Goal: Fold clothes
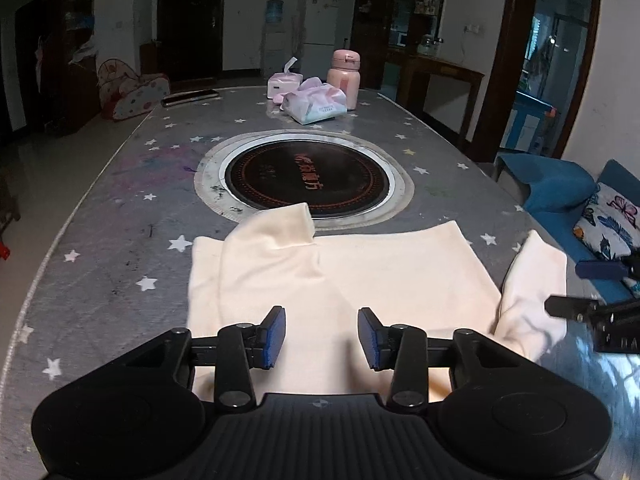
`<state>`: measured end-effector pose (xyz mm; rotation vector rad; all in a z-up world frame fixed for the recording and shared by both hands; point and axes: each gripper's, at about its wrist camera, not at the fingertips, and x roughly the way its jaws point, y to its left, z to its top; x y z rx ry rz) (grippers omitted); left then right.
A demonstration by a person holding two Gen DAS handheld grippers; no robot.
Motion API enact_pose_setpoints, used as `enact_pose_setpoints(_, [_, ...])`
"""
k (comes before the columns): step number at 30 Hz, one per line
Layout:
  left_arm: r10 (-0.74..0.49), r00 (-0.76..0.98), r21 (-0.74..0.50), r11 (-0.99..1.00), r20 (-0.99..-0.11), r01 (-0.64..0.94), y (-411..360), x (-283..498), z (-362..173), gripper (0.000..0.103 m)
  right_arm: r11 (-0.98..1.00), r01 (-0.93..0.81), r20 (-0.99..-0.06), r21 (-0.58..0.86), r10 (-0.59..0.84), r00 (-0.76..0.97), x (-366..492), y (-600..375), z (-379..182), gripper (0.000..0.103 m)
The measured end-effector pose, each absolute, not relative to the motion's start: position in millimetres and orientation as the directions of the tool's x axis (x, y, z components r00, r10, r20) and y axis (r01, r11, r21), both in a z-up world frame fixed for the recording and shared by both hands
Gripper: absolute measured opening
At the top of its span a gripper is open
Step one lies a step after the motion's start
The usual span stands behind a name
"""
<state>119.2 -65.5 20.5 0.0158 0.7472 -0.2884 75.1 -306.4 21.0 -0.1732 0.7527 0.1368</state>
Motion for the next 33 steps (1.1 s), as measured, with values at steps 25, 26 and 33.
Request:
enact_pose_setpoints(25, [-0.152, 0.732, 0.006, 0.978, -0.664, 0.209, -66, 140, -1, 0.003, 0.977, -0.205, -0.695, -0.05, 0.114, 0.71, 75, -300, 12, 0.067])
enact_pose_setpoints(26, [-0.15, 0.742, 0.001, 0.98, -0.653, 0.199, -60, 136, 4, 0.003, 0.977, -0.206, -0.696, -0.051, 0.113, 0.71, 74, -299, 12, 0.067])
enact_pose_setpoints(33, [-0.125, 0.801, -0.054, 0.992, -0.586, 0.115, -4, 89, 35, 0.003, 0.975, -0.219, -0.688, -0.034, 0.136, 0.713, 65, -294, 16, 0.067])
